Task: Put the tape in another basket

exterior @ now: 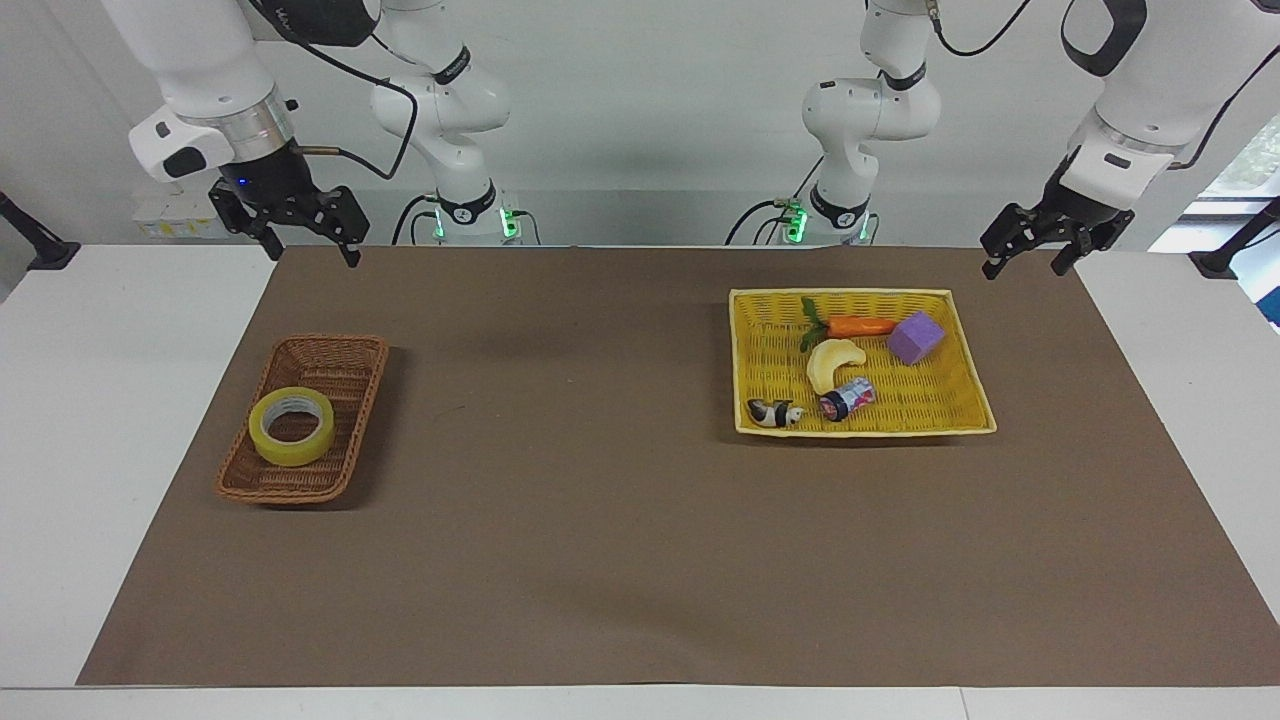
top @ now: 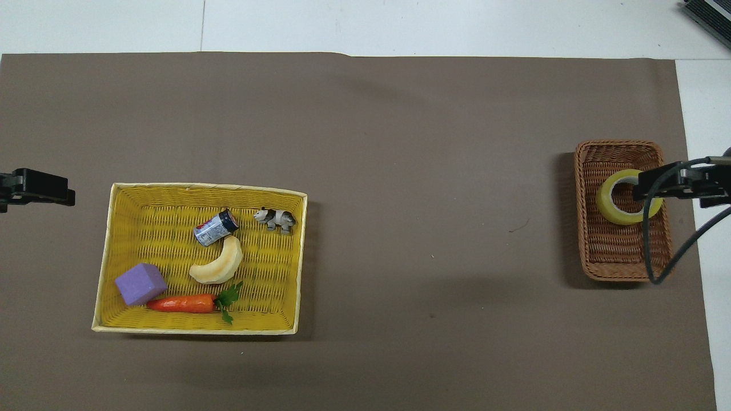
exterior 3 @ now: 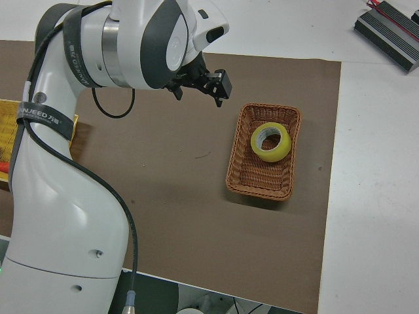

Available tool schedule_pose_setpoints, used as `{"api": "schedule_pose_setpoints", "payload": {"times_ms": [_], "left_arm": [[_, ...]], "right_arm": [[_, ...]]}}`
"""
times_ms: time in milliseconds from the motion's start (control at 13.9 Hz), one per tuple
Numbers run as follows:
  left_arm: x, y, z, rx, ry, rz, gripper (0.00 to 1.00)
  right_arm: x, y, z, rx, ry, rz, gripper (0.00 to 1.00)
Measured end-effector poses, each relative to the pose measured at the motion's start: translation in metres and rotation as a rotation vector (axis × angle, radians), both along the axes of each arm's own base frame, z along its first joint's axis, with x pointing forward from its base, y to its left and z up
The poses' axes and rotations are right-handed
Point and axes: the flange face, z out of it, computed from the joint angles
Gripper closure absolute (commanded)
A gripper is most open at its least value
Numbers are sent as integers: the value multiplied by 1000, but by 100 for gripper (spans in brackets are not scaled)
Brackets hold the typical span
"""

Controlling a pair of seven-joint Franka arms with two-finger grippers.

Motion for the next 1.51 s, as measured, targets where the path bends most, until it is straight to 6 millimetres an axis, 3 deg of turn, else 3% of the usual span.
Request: {"api": "schedule_pose_setpoints", "payload": {"times_ms": [1507], "left_arm": [[0,0,0,0,0,0,0]], "right_arm": [[-4,0,6,26,-4,-11,0]]}}
